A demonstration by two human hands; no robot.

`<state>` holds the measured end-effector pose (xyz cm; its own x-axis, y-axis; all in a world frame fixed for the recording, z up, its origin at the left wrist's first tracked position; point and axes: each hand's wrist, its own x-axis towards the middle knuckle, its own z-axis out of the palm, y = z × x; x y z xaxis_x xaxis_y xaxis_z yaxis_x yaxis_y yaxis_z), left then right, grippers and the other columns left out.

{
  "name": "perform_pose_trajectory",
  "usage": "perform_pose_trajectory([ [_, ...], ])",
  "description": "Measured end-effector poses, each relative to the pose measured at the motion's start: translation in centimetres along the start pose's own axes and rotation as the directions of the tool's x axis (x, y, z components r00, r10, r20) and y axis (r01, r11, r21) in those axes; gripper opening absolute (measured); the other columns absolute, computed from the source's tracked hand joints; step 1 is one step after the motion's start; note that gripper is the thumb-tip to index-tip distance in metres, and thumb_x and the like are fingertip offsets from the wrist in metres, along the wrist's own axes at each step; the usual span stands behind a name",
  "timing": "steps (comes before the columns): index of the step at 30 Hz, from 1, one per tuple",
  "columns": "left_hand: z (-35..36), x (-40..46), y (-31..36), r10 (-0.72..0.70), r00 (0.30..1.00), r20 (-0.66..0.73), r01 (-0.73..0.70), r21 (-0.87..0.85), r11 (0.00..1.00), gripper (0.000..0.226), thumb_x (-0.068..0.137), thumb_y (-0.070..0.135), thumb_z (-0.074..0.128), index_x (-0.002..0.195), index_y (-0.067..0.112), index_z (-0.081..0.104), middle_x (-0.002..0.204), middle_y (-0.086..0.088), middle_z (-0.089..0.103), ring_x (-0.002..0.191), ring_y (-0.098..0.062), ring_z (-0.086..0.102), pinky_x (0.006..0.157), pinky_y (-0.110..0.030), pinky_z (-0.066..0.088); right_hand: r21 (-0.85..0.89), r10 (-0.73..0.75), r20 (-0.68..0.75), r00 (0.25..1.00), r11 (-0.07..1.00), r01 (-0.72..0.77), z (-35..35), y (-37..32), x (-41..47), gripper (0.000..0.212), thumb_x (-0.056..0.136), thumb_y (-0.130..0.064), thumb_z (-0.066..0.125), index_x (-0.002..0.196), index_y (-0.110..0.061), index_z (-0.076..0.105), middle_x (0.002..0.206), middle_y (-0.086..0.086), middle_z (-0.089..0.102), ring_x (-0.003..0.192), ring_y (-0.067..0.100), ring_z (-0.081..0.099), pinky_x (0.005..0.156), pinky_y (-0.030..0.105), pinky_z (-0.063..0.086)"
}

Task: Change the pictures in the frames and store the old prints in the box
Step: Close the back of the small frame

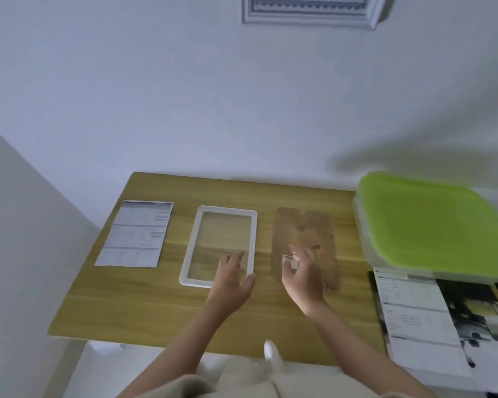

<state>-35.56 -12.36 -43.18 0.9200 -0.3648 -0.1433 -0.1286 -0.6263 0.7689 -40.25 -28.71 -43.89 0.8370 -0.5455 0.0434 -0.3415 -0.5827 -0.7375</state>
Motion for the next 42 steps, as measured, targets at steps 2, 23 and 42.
perform_pose_trajectory([
  [2,-4.3,0.8,-2.9,-0.058,0.997,-0.047,0.057,-0.011,0.998,0.061,0.084,0.023,0.064,0.138,0.012,0.037,0.124,-0.003,0.043,0.108,-0.013,0.049,0.095,-0.023,0.041,0.026,-0.025,0.07,0.997,0.999,0.023,3.5,-3.8,0.4,0.033,0.089,-0.014,0.058,0.121,-0.006,0.058,0.116,0.007,0.059,0.104,0.019,0.061,0.079,0.022,0.042],
  [23,-21.8,8.1,-18.8,-0.458,0.87,-0.181,0.47,0.03,0.882,0.052,0.085,0.024,0.056,0.133,0.011,0.04,0.124,-0.008,0.038,0.118,-0.027,0.035,0.083,-0.029,0.039,-0.151,0.298,0.561,0.772,0.954,-0.259,23.8,-20.8,5.7,0.061,0.091,-0.032,0.057,0.141,-0.008,0.032,0.144,0.009,0.034,0.105,0.019,0.053,0.082,0.028,0.048],
  [42,-20.1,9.4,-14.3,-0.262,0.957,-0.124,0.232,-0.21,0.95,0.039,0.082,0.006,0.062,0.119,0.015,0.058,0.101,0.005,0.063,0.084,-0.003,0.058,0.063,-0.01,0.043,0.099,0.242,0.235,0.941,0.958,-0.271,17.7,-17.4,5.8,0.053,0.088,-0.002,0.053,0.133,-0.029,0.048,0.088,-0.007,0.062,0.071,0.008,0.056,0.056,0.013,0.044],
])
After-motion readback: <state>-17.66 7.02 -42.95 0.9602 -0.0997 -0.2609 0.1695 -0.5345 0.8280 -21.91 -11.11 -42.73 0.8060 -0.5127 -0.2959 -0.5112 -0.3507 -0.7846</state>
